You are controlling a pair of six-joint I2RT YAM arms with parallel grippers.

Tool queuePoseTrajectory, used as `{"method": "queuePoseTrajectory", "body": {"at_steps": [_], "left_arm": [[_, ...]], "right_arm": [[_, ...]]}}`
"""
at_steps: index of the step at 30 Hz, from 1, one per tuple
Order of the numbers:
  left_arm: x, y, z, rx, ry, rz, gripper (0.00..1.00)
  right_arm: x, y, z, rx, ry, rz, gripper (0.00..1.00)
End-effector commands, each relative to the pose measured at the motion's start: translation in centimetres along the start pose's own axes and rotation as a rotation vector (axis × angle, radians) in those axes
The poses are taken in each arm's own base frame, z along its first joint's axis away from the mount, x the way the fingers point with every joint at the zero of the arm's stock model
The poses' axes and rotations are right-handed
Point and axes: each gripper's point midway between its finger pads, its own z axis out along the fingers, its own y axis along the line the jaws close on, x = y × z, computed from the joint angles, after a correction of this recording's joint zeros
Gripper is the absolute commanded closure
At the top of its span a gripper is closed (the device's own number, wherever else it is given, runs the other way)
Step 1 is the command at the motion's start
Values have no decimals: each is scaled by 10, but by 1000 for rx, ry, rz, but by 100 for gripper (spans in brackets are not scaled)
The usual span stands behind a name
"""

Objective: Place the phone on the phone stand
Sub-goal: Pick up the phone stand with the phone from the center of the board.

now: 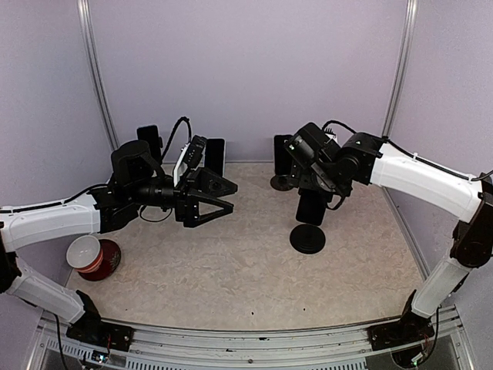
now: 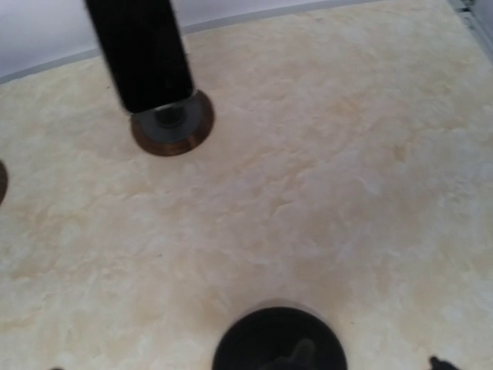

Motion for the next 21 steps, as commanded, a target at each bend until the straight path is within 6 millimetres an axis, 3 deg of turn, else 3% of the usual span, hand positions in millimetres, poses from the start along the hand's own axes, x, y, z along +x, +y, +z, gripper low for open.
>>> {"method": "queuePoseTrajectory", "body": {"at_steps": [1,7,14,21], "left_arm": [[-19,-6,-6,0,-42,62,14],[-19,-4,-7,-2,-42,59,14],[-18,-3,-7,-2,-42,55,15],[-19,-3,-7,-2,-43,56,14]], "right_arm": [[-7,-10,-9,54,-42,34,0],[0,-11,-6,59,-29,26,6],[0,-11,-6,48,-39,23,29],[-8,-6,-9,22,-64,-9,32]]}}
